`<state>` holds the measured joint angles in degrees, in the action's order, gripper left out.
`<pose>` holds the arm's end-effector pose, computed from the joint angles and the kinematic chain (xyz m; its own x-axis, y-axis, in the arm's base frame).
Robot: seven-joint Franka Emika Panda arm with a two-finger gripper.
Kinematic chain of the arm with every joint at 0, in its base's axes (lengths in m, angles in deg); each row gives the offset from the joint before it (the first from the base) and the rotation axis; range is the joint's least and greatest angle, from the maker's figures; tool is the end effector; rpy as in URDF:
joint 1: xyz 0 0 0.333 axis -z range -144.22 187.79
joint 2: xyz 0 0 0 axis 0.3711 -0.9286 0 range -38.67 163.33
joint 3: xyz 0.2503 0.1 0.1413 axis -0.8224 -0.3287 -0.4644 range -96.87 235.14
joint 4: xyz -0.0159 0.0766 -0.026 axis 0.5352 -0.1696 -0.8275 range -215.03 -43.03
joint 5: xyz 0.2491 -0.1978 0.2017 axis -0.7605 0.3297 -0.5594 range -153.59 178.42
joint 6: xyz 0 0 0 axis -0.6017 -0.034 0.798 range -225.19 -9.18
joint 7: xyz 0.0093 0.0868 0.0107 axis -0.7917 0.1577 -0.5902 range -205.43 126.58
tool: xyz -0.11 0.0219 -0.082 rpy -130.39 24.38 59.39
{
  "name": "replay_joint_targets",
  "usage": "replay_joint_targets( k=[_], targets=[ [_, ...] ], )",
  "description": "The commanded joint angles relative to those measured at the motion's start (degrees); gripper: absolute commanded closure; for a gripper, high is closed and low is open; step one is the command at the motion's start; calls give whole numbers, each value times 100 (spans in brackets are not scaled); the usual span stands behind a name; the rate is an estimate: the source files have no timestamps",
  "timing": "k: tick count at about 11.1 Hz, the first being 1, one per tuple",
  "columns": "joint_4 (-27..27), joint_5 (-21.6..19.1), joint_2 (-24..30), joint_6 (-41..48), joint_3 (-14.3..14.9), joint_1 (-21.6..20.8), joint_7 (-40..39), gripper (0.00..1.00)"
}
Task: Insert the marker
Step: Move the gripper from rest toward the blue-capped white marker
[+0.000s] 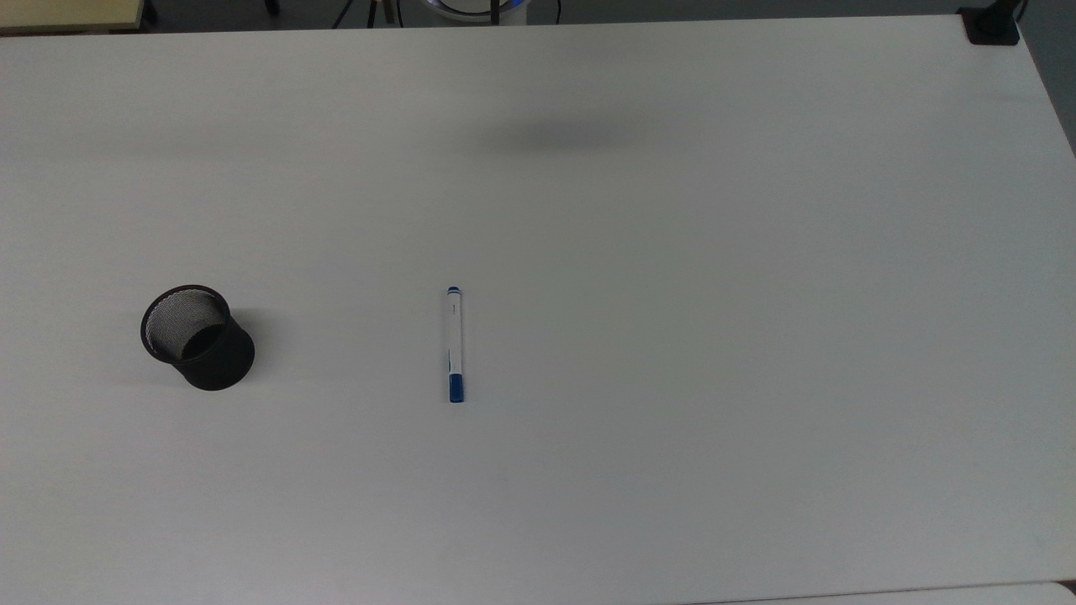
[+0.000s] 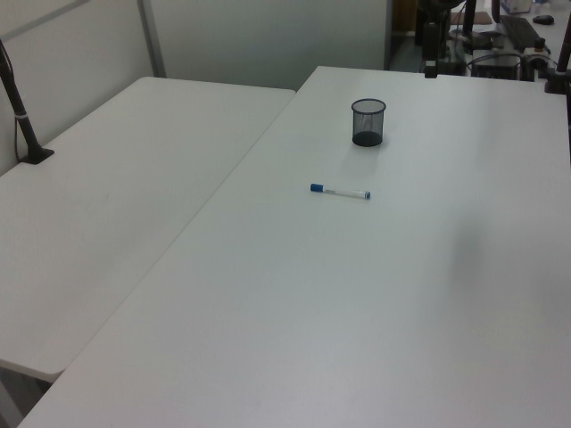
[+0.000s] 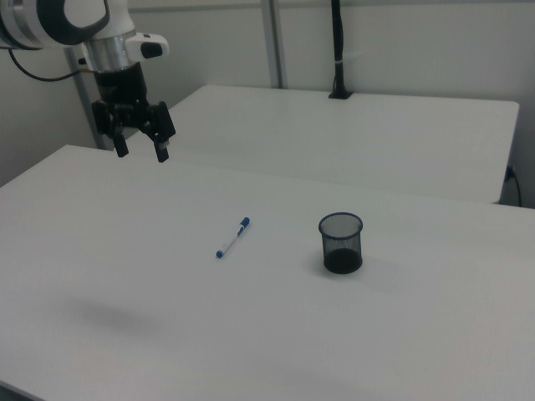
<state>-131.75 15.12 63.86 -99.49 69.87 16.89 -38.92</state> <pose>0.5259 0.0315 0.5727 0.9975 0.0631 -0.0325 0.0646 -0.9968 0.0474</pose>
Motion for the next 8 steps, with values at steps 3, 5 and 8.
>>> replay_joint_targets(
  k=[3, 5, 8],
  targets=[
    [-97, -42, 84, 10, 112, -73, -68, 0],
    [-97, -42, 84, 1, 112, -73, -68, 0],
    [-97, -42, 75, -113, 112, -64, -68, 0]
  ],
)
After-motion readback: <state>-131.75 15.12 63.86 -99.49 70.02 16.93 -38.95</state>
